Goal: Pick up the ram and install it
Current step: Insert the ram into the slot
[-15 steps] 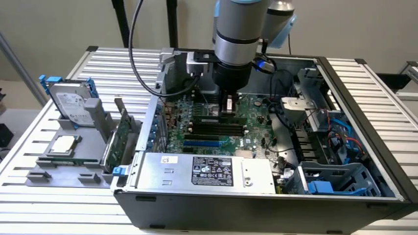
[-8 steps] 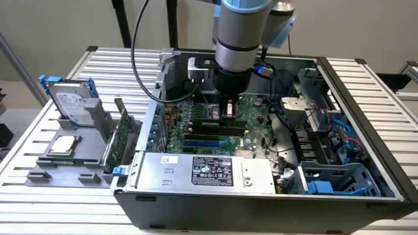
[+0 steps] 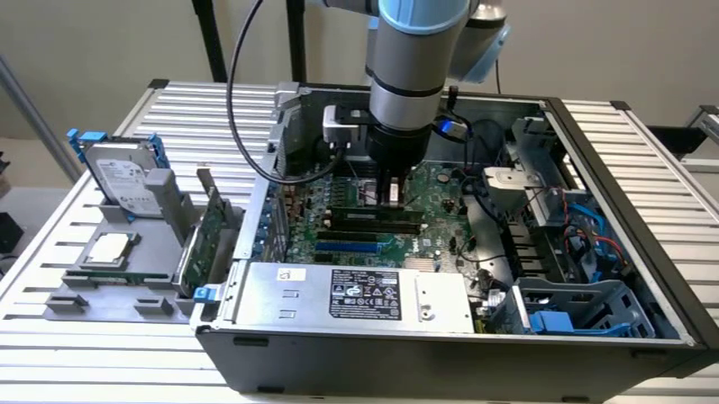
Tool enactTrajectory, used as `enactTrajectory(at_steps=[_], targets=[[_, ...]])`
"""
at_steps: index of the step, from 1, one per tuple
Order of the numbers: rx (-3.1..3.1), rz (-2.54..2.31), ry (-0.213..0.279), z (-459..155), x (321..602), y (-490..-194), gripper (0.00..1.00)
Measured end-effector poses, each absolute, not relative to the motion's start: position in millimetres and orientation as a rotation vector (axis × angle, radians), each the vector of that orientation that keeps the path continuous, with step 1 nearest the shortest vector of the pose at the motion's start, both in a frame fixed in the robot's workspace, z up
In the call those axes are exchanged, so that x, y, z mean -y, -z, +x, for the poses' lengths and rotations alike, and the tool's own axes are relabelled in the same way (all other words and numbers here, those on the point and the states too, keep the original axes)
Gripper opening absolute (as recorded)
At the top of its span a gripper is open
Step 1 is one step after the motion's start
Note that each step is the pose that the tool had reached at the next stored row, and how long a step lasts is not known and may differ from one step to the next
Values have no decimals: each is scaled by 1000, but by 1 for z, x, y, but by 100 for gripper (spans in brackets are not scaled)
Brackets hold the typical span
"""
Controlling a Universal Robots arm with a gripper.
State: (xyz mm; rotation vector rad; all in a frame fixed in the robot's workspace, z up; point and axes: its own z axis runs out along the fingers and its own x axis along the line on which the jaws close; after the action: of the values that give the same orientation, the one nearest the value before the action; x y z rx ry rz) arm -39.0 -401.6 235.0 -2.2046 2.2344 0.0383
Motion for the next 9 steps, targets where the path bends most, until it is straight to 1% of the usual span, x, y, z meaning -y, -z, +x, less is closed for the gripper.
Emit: enactTrajectory(at_steps=[9], targets=[[-2233,-2203,-41,-39,402,-233,0]])
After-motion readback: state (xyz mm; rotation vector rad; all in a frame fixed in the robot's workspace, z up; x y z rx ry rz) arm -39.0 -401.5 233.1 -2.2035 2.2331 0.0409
